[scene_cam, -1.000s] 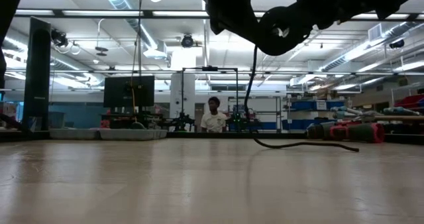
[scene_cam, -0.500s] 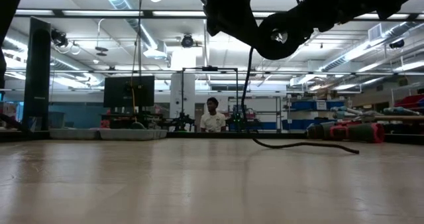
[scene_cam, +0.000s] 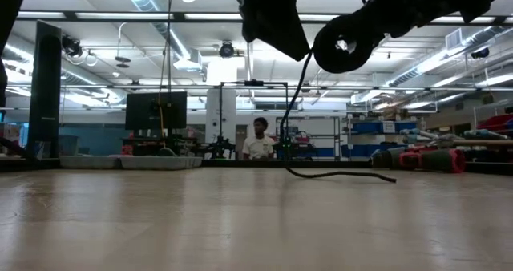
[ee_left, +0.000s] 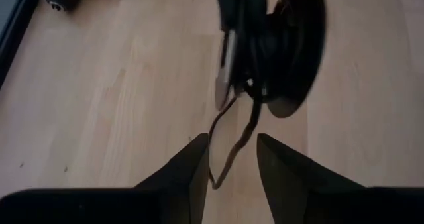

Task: Coil cords
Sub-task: Coil the black wire on the spool

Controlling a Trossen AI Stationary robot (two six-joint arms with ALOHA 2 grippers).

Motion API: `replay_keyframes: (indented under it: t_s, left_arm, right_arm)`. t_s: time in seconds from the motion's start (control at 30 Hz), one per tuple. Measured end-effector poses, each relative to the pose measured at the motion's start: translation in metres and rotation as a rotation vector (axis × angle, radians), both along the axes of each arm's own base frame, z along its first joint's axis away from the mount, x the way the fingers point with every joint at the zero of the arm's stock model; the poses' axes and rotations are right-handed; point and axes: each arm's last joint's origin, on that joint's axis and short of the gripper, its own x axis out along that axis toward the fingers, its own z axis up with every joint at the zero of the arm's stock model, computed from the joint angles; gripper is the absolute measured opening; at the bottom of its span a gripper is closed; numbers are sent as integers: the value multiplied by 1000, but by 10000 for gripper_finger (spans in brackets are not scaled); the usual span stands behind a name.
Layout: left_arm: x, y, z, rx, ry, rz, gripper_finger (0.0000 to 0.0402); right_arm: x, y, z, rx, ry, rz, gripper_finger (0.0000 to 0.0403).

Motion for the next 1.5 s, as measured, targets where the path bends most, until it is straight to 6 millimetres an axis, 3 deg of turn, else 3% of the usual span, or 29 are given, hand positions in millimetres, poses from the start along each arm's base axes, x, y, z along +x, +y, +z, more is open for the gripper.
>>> replay_keyframes:
  t_s: [0.43, 0.7, 1.2, 1.5]
  left_arm:
    - [-2, -15, 4, -62, 4, -37, 131]
    - [2, -42, 7, 32, -149, -60, 131]
    - [-3, -41, -61, 62, -360, 58, 131]
    - [-13, -30, -80, 224, -442, 259, 131]
  right_arm:
    - [-13, -3, 8, -8, 0, -57, 6]
    - [-37, -6, -8, 67, -32, -117, 6]
    - [-64, -12, -28, 139, -200, -267, 6]
    - [-69, -14, -37, 163, -251, -319, 6]
